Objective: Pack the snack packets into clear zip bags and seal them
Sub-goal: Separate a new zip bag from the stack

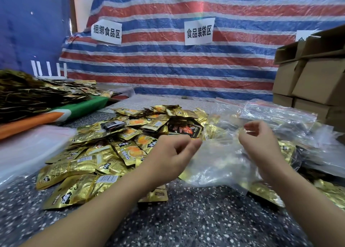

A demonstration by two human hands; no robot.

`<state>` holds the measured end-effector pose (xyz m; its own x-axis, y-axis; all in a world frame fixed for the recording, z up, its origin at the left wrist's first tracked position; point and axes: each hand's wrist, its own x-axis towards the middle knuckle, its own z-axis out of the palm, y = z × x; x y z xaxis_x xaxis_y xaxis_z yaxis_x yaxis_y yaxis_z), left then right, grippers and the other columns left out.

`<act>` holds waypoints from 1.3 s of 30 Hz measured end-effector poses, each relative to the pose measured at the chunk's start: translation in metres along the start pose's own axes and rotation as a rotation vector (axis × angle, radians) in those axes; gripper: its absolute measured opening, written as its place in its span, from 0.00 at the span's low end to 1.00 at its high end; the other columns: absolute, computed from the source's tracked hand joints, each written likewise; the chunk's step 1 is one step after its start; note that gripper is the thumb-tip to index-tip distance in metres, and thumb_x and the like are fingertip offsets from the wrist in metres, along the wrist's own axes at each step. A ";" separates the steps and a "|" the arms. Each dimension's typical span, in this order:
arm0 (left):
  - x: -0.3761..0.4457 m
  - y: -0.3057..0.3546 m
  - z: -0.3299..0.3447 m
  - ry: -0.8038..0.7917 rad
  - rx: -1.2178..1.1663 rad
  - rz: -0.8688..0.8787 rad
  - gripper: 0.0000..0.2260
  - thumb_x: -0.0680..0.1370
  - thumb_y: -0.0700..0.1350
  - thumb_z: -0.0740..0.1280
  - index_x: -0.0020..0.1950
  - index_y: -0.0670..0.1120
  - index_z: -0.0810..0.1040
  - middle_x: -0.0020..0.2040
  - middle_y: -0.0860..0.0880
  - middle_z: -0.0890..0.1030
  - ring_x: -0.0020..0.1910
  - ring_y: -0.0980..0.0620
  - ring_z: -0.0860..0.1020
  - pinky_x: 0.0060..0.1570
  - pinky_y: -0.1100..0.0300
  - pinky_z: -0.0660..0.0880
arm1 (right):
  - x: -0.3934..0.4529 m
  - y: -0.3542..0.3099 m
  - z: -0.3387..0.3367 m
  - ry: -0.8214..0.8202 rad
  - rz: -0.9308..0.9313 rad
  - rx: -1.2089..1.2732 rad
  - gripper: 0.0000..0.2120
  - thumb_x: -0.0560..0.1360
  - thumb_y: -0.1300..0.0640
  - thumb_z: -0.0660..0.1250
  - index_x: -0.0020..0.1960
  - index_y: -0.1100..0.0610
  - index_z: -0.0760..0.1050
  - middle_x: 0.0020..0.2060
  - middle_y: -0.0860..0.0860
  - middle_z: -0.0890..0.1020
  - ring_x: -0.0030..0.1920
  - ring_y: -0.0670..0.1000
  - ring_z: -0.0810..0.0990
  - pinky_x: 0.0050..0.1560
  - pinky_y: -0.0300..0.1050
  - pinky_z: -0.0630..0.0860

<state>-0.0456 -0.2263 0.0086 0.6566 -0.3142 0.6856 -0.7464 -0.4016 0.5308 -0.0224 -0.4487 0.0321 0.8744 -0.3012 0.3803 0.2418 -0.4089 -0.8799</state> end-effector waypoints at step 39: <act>-0.002 -0.033 -0.003 -0.145 0.120 -0.226 0.19 0.80 0.48 0.62 0.29 0.44 0.67 0.24 0.54 0.65 0.25 0.57 0.62 0.29 0.58 0.60 | 0.053 -0.044 0.082 -0.563 0.125 -0.225 0.11 0.76 0.54 0.71 0.52 0.60 0.74 0.44 0.56 0.82 0.38 0.50 0.83 0.36 0.41 0.80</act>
<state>-0.0228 -0.2100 -0.0089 0.8196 -0.3216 0.4741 -0.5673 -0.5714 0.5931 0.0473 -0.3760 0.0676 0.9930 0.1173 0.0159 0.0826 -0.5905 -0.8028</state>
